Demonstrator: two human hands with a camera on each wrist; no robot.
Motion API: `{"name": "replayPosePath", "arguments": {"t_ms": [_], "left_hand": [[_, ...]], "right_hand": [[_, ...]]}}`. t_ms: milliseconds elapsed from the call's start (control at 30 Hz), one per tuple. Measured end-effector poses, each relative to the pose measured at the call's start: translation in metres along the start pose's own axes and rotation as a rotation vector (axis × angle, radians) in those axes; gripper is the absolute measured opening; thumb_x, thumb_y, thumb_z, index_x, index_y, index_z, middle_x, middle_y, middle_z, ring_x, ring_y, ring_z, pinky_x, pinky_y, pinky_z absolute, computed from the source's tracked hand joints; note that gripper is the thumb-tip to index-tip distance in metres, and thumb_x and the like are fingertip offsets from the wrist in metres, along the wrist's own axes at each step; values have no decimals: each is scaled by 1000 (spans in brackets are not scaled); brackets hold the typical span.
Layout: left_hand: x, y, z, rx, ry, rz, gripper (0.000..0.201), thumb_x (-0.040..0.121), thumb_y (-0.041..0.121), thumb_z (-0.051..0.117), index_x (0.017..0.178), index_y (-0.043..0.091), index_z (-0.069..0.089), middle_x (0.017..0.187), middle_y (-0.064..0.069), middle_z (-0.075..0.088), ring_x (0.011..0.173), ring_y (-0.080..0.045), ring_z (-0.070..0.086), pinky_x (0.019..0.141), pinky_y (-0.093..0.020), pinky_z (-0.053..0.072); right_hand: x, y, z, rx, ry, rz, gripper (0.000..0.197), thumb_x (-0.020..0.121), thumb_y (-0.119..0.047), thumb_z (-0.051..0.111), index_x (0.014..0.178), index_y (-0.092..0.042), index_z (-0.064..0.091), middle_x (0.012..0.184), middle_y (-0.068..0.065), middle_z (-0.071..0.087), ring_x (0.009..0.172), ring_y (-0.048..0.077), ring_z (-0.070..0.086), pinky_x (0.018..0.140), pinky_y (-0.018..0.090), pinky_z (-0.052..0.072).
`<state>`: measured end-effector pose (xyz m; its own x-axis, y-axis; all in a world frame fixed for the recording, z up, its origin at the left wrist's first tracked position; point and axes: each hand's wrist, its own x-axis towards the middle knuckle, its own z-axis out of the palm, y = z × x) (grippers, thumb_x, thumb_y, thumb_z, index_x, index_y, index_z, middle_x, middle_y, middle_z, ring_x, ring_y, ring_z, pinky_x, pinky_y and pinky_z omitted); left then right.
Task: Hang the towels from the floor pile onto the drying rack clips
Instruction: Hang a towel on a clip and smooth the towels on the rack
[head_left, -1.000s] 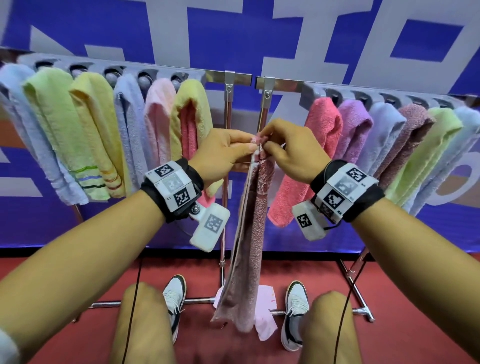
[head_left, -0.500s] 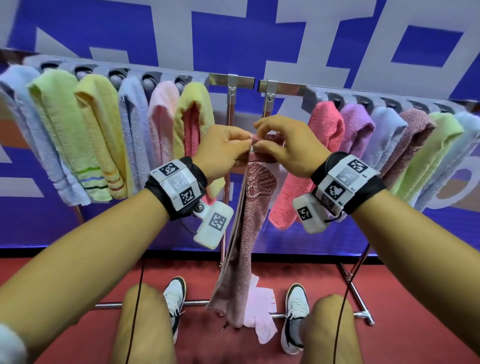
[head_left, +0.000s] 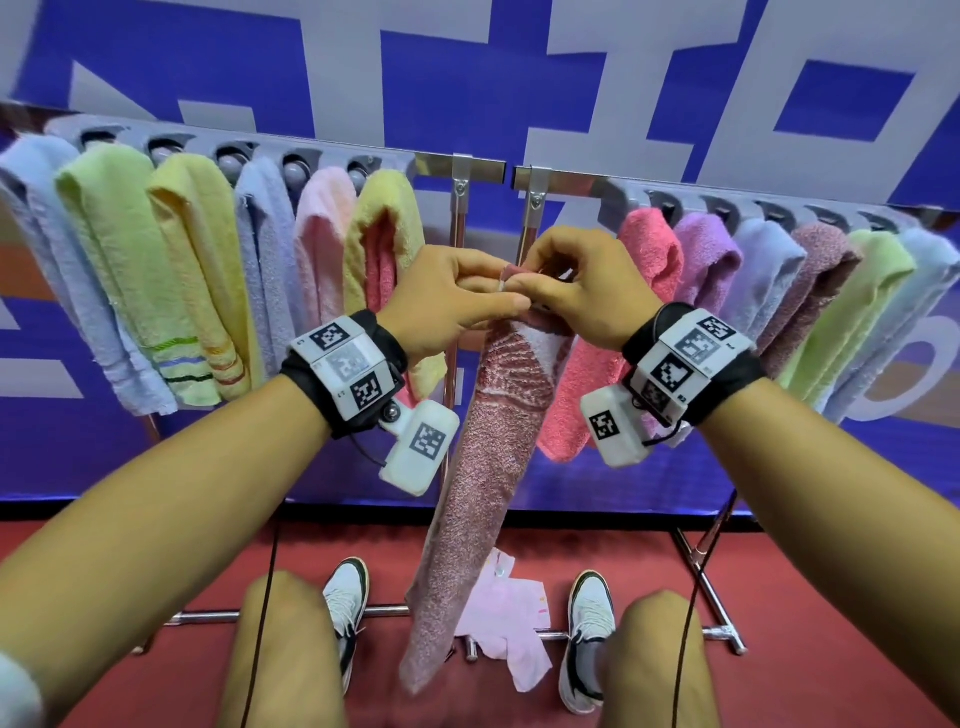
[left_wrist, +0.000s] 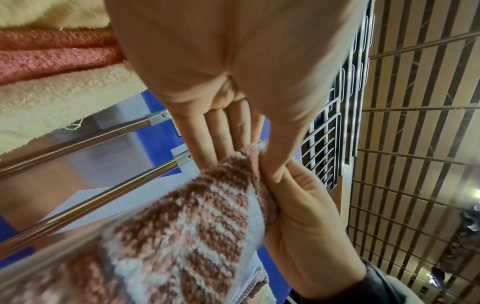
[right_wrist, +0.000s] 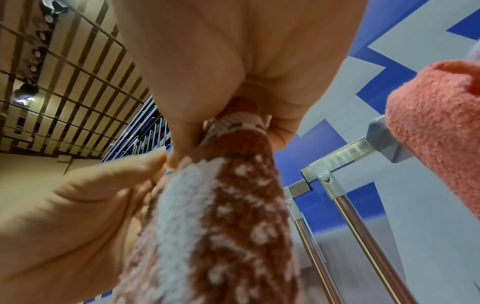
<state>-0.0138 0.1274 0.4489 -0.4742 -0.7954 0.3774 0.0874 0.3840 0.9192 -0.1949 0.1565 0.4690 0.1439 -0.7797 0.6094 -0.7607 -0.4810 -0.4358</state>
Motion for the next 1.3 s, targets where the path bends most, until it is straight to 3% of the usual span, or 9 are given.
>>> {"name": "replayPosePath", "arguments": {"t_ms": [167, 300, 400, 467, 567, 800, 1067, 1200, 1300], "left_hand": [[1, 3, -1, 12, 47, 11, 27, 79, -6, 76, 105, -6, 69, 74, -2, 74, 70, -8, 72, 60, -15, 53], [7, 4, -12, -50, 69, 11, 25, 78, 2, 76, 102, 4, 70, 95, -18, 72, 89, -29, 66, 82, -46, 52], [7, -1, -16, -41, 26, 21, 32, 70, 16, 79, 100, 9, 71, 96, -20, 68, 92, -30, 62, 79, -41, 47], [7, -5, -18, -22, 3, 37, 32, 70, 12, 79, 100, 7, 71, 91, -13, 71, 88, -26, 65, 78, -39, 51], [7, -11, -22, 64, -28, 77, 28, 75, -8, 76, 101, 0, 69, 81, 5, 75, 79, -10, 70, 72, -24, 58], [9, -21, -20, 220, -5, 160, 28, 75, -18, 72, 101, -5, 70, 87, -4, 72, 78, -2, 70, 74, -17, 55], [8, -22, -17, 153, -77, 91, 25, 80, -13, 72, 104, -9, 67, 88, -12, 71, 81, -10, 69, 77, -23, 58], [7, -24, -13, 199, -95, 45, 19, 81, -9, 73, 98, 0, 70, 82, -14, 70, 77, -16, 64, 68, -26, 56], [8, -25, -17, 179, -72, -32, 14, 83, -7, 72, 96, -3, 69, 79, -17, 66, 71, -22, 59, 63, -31, 50]], "right_hand": [[-5, -1, 0, -1, -5, 6, 23, 87, -33, 72, 81, -14, 59, 73, 3, 62, 64, 10, 52, 61, 30, 45], [-12, 6, -10, 54, -102, 19, 23, 86, -35, 71, 88, -17, 58, 80, 3, 63, 74, 14, 60, 65, 26, 46], [-15, 10, -15, -85, -131, -40, 22, 86, -32, 73, 96, -16, 63, 85, -3, 65, 79, 11, 61, 66, 12, 41], [-15, 12, -17, -137, -115, -82, 21, 85, -27, 75, 99, -14, 66, 87, -4, 67, 78, 7, 61, 66, 9, 41], [-18, 16, -15, -187, -70, -145, 13, 81, -12, 76, 89, -10, 67, 85, 1, 68, 68, 2, 54, 64, 18, 40], [-31, 23, -3, -279, -75, -324, 19, 74, -9, 80, 77, -11, 62, 95, 8, 64, 75, 24, 58, 65, 41, 53], [-28, 19, -7, -492, -376, -217, 20, 91, -32, 64, 107, -22, 71, 132, 4, 49, 101, 25, 60, 78, 44, 54], [-24, 10, -6, -609, -477, -230, 19, 94, -30, 60, 104, -17, 69, 106, 6, 55, 88, 29, 59, 72, 41, 51], [-21, 9, -7, -580, -412, -251, 26, 96, -36, 57, 97, -12, 66, 89, 9, 61, 78, 33, 58, 64, 39, 46]]}}
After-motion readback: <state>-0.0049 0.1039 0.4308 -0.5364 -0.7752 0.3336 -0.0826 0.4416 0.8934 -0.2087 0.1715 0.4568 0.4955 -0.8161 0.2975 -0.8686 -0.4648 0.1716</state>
